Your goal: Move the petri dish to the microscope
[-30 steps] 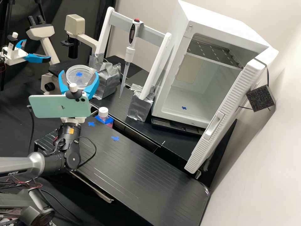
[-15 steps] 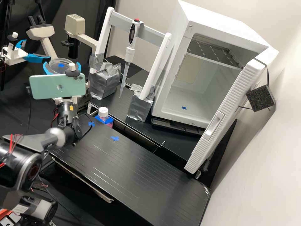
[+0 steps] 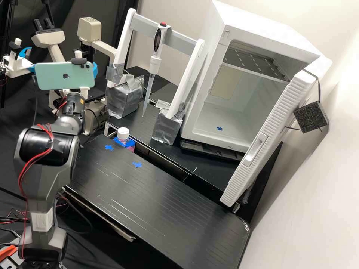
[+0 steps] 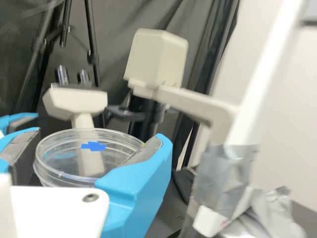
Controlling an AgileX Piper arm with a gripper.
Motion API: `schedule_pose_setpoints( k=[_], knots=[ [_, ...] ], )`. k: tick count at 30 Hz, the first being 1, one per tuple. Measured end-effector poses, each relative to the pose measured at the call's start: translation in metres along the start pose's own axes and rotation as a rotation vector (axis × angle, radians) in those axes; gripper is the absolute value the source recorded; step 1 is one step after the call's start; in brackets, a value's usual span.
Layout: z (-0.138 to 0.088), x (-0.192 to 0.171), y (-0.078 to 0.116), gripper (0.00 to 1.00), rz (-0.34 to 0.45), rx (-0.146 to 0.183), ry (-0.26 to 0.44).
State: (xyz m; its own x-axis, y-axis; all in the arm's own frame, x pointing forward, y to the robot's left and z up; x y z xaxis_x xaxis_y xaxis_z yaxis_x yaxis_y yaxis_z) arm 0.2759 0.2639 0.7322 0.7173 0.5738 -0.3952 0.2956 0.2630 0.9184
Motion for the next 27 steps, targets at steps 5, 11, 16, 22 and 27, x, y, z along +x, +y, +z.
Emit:
schedule_pose_setpoints(
  k=[5,11,16,22,27],
  knots=[
    [-0.003,0.023,-0.014,0.0,-0.043,0.013,-0.023],
    [-0.002,0.041,-0.028,0.0,-0.085,0.022,-0.045],
    [0.002,0.055,-0.035,0.0,-0.101,0.018,-0.066],
    [0.012,0.072,-0.043,0.0,-0.109,0.037,-0.113],
    [0.017,0.085,-0.05,0.0,-0.134,0.027,-0.136]
  ],
)
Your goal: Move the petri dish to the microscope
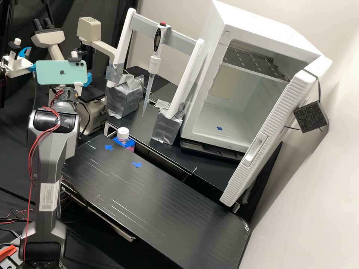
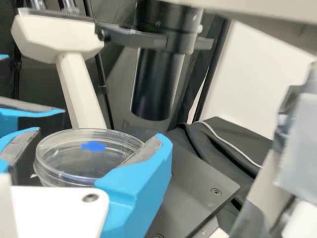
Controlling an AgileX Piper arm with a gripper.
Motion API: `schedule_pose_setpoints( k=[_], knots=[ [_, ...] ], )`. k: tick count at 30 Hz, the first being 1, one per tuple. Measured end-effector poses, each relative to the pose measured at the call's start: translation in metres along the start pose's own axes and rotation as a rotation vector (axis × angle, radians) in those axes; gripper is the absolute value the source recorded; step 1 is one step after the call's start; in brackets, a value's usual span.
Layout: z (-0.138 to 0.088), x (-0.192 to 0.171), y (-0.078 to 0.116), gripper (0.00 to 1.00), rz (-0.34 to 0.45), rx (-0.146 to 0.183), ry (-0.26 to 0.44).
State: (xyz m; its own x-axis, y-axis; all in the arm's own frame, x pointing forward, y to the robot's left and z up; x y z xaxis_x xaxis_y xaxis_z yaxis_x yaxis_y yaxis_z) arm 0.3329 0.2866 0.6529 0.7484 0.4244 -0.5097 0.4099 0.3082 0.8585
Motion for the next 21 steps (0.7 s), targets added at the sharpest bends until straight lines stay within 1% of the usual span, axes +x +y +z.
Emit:
schedule_pose_setpoints(
  k=[3,4,6,8,9,13,14,17,19,21],
  knots=[
    [0.001,0.007,-0.001,0.0,0.001,-0.007,-0.005],
    [0.001,0.01,-0.001,0.0,-0.001,-0.002,-0.012],
    [0.002,0.014,-0.001,0.0,-0.004,-0.012,-0.021],
    [0.002,0.02,0.0,0.0,-0.006,-0.011,-0.035],
    [0.002,0.022,0.0,0.0,-0.004,-0.016,-0.037],
    [0.002,0.031,0.003,0.0,0.004,-0.004,-0.046],
    [0.002,0.033,0.002,0.0,0.003,0.003,-0.048],
    [0.002,0.039,0.001,0.0,-0.01,0.011,-0.055],
    [0.002,0.043,0.002,0.0,-0.012,0.012,-0.055],
    [0.002,0.047,0.003,0.0,-0.01,-0.003,-0.056]
  ],
)
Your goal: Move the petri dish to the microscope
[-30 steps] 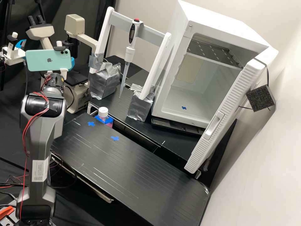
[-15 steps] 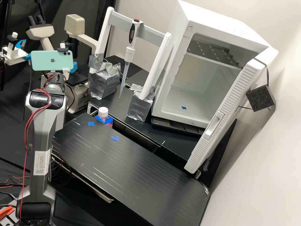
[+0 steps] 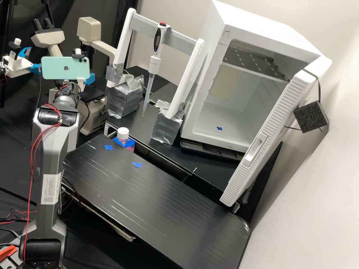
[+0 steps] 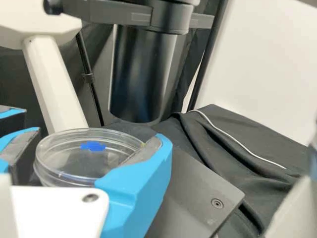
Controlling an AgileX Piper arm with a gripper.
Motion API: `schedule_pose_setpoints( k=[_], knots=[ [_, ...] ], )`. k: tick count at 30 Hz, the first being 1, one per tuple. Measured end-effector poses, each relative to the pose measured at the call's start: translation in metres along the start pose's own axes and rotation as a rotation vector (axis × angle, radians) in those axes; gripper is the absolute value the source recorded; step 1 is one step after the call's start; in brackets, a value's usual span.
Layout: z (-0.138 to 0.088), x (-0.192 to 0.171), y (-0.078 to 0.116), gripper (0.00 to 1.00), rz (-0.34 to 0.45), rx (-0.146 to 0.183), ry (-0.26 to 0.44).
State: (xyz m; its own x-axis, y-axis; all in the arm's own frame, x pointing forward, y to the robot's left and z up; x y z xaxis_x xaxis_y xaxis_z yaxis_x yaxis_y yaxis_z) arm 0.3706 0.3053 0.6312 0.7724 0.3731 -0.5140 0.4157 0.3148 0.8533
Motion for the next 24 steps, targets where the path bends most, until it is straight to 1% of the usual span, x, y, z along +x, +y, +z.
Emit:
schedule_pose_setpoints(
  k=[1,5,9,12,15,17,19,21,22,24],
  knots=[
    [0.0,0.002,-0.001,0.0,0.002,-0.003,-0.001],
    [0.002,0.009,-0.001,0.0,-0.003,0.005,-0.013],
    [0.004,0.016,-0.003,0.0,-0.018,-0.008,-0.027],
    [0.005,0.019,-0.004,0.0,-0.017,-0.004,-0.029],
    [0.005,0.023,-0.004,0.0,-0.019,-0.023,-0.029],
    [0.005,0.025,-0.004,0.0,-0.016,-0.025,-0.033],
    [0.006,0.027,-0.004,0.0,-0.014,-0.02,-0.041],
    [0.008,0.029,-0.003,0.0,-0.013,-0.027,-0.051],
    [0.008,0.03,-0.003,1.0,-0.011,-0.023,-0.056],
    [0.008,0.03,-0.001,1.0,-0.003,-0.022,-0.064]
  ],
)
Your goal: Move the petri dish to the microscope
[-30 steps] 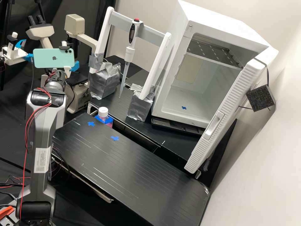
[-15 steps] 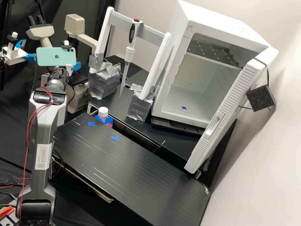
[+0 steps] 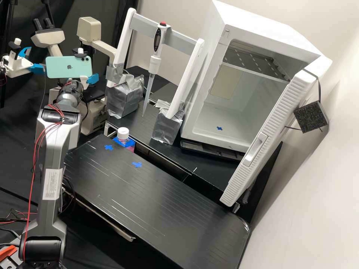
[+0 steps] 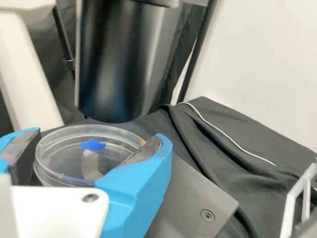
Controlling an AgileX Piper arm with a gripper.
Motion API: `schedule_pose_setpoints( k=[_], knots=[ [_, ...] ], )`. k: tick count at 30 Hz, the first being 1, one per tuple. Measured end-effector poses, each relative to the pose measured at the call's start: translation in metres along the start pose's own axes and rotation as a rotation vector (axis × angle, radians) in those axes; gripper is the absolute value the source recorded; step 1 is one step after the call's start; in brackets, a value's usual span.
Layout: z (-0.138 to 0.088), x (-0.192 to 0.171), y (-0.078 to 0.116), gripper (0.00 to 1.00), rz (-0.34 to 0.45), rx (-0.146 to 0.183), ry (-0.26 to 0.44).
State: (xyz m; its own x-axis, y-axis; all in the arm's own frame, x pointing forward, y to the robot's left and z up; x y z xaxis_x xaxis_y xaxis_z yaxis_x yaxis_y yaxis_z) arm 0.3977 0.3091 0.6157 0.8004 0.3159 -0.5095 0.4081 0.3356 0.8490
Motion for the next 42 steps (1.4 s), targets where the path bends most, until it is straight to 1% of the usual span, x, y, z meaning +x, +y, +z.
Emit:
schedule_pose_setpoints(
  k=[4,5,7,13,15,17,19,21,22,25,26,27,28,30,31,33,34,36,38,41,42],
  knots=[
    [0.002,0.0,-0.001,1.0,-0.005,-0.011,-0.024],
    [0.003,0.001,-0.001,1.0,-0.005,-0.005,-0.028],
    [0.004,0.001,-0.001,1.0,-0.007,-0.006,-0.032],
    [0.004,0.001,-0.001,1.0,-0.007,-0.016,-0.029],
    [0.004,0.001,0.0,1.0,-0.006,-0.01,-0.029],
    [0.005,0.001,0.0,1.0,-0.005,-0.02,-0.025],
    [0.006,0.001,0.001,1.0,-0.004,-0.015,-0.024],
    [0.006,0.001,-0.001,1.0,-0.009,-0.002,-0.019],
    [0.006,0.0,-0.002,1.0,-0.016,-0.006,-0.013],
    [0.005,-0.007,-0.004,1.0,-0.04,0.004,0.017],
    [0.003,-0.013,-0.002,1.0,-0.051,0.023,0.032],
    [0.004,-0.016,-0.003,1.0,-0.064,0.011,0.04],
    [0.003,-0.021,-0.003,1.0,-0.075,0.012,0.048],
    [0.003,-0.031,-0.002,1.0,-0.09,0.03,0.055],
    [0.002,-0.036,0.001,1.0,-0.088,0.049,0.063],
    [0.004,-0.051,0.003,1.0,-0.092,0.076,0.076],
    [0.004,-0.057,0.004,1.0,-0.091,0.085,0.082],
    [0.004,-0.071,0.011,1.0,-0.066,0.12,0.108],
    [0.006,-0.086,0.012,1.0,-0.055,0.147,0.128],
    [0.005,-0.108,0.017,1.0,-0.024,0.18,0.171],
    [0.005,-0.117,0.017,1.0,-0.014,0.183,0.187]
  ],
)
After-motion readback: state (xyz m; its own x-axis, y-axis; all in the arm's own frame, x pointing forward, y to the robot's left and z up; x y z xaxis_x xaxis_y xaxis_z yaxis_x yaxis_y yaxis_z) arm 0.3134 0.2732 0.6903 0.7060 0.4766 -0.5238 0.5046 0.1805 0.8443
